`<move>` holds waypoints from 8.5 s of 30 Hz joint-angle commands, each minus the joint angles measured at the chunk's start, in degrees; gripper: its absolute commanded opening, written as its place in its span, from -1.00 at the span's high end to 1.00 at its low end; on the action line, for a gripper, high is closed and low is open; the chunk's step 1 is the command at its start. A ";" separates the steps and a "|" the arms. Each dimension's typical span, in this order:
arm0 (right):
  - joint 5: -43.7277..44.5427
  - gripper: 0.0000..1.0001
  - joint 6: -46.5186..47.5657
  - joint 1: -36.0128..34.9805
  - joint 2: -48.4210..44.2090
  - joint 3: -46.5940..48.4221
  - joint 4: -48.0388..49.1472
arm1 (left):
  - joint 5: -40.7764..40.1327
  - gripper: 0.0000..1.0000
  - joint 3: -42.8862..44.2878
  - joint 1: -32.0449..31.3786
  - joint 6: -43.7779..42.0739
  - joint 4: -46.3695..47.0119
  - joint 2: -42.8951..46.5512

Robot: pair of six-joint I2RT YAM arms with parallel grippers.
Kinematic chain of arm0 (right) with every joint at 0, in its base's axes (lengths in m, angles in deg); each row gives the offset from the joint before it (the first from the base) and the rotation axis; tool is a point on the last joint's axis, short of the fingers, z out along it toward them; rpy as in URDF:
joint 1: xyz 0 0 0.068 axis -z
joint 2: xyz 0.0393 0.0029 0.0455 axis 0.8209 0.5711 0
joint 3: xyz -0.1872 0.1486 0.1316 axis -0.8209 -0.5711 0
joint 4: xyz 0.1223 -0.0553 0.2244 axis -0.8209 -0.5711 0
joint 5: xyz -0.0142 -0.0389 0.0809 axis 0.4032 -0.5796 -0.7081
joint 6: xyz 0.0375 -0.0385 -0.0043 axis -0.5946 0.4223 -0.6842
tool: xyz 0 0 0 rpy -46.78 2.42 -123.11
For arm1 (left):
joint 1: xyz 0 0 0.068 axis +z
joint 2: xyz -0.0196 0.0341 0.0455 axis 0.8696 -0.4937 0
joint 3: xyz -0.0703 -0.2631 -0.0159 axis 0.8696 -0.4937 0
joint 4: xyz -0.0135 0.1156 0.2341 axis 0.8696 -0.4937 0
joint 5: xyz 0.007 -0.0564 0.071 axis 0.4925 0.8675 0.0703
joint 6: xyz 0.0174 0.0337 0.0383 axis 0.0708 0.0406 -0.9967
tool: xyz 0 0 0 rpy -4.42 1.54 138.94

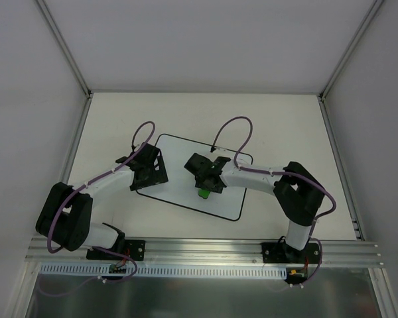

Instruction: Erase the whiteboard

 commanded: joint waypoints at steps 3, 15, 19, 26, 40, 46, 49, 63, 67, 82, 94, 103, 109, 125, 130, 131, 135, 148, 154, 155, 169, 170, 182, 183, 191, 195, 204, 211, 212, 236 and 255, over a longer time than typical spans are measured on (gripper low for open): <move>1.92 -0.03 -2.45 -0.30 1.70 2.07 -0.88 | 0.98 -0.97 -0.56 0.36 -1.55 0.79 -0.40; 1.14 0.62 0.71 -0.30 -1.20 -2.24 -1.24 | 4.06 -0.97 -0.04 0.27 -1.81 0.80 -3.83; -0.71 0.75 3.78 -0.12 -1.81 -3.47 -1.32 | 2.30 -0.97 2.15 0.36 -4.09 0.62 -2.69; -2.03 0.82 6.42 -0.03 -4.54 -7.33 -1.24 | -3.33 -0.90 5.33 2.55 -7.53 0.36 -6.20; -3.88 0.84 9.94 -0.12 -5.42 -8.48 -1.15 | 0.98 -0.55 7.09 9.50 -8.41 0.62 -13.67; -5.63 0.85 10.65 -0.64 -5.24 -8.56 -1.24 | 3.35 0.37 4.80 9.41 -6.65 0.62 -12.01; -5.72 0.85 9.15 -0.38 -5.94 -11.11 -1.32 | 3.44 0.87 4.54 9.50 -6.30 0.44 -13.06; -1.07 0.98 1.85 3.66 -16.94 -22.64 -6.16 | 4.32 1.00 4.71 9.41 -5.77 -0.08 -13.59; -2.38 0.99 4.66 1.21 -12.82 -18.86 0.32 | 5.37 1.00 4.80 9.50 -5.86 0.09 -13.59; -2.29 0.99 14.51 2.94 6.17 7.94 -0.97 | 7.48 1.00 4.19 9.32 -5.60 0.09 -12.98; -3.09 0.99 14.77 20.60 1.62 -2.23 -3.34 | 6.87 1.00 3.31 9.32 -5.07 -0.08 -12.27; -3.25 0.99 19.42 24.14 6.60 7.06 -7.57 | 7.13 1.00 3.74 9.41 -5.77 -0.26 -12.62; -10.11 0.99 24.35 20.64 16.72 21.72 -8.26 | 6.96 1.00 4.53 8.27 -6.39 -0.35 -13.32; -14.43 0.99 26.20 16.57 27.73 35.74 -11.96 | 7.57 1.00 4.54 7.83 -6.12 -0.35 -13.33; -10.04 0.99 25.15 25.34 20.52 24.34 -11.78 | 7.57 1.00 4.54 7.83 -6.04 -0.35 -13.32; -9.59 0.99 24.62 26.67 17.90 22.56 -11.78 | 7.48 1.00 4.54 7.83 -6.04 -0.26 -13.24; -9.32 0.99 23.48 32.57 12.43 14.47 -10.47 | 7.31 1.00 4.62 7.83 -6.04 -0.35 -13.41; -12.92 1.00 22.51 29.16 10.83 11.98 -5.98 | 7.66 1.00 4.71 7.83 -5.95 -0.43 -13.41; -17.75 0.99 21.72 17.57 19.70 22.78 -6.16 | 7.66 1.00 4.45 7.83 -5.86 -0.35 -13.15; -18.20 0.99 21.72 16.85 19.72 23.77 -5.98 | 7.66 1.00 4.45 7.83 -5.86 -0.35 -13.15; -7.58 0.99 14.60 27.73 5.41 0.96 -6.43 | 7.57 1.00 4.54 7.83 -5.77 -0.35 -13.15; -6.78 0.99 14.42 28.35 2.00 -0.38 -6.33 | 7.48 1.00 4.62 7.83 -5.77 -0.43 -13.24; -9.93 0.99 16.70 20.03 2.48 -2.08 -3.96 | 7.92 1.00 4.62 7.83 -5.68 -0.44 -12.62; -10.81 0.99 17.32 18.79 3.97 0.98 -3.87 | 7.92 1.00 4.54 7.83 -5.68 -0.35 -12.45; -14.87 0.99 19.09 12.36 13.04 10.33 -3.96 | 7.66 1.00 4.27 7.83 -5.60 -0.35 -12.01; -11.17 0.99 16.63 16.74 10.06 7.17 -3.96 | 7.57 1.00 4.18 7.83 -5.68 -0.35 -12.10; -5.90 0.99 11.88 33.09 2.06 1.72 -7.03 | 7.48 1.00 4.36 7.83 -5.77 -0.43 -12.36; -9.59 0.99 9.15 40.93 0.47 -1.62 -7.39 | 7.31 1.00 4.27 7.83 -5.77 -0.52 -12.01; -9.59 0.99 8.97 41.88 0.04 -2.06 -7.39 | 7.31 1.00 4.27 7.83 -5.77 -0.52 -12.01; -20.77 0.99 14.51 30.46 7.77 7.88 -2.99 | 8.19 1.00 4.54 7.83 -5.51 -0.53 -11.74; -12.15 0.99 23.91 51.73 -11.11 -3.56 -3.43 | 8.45 1.00 5.06 7.92 -5.25 -0.79 -10.34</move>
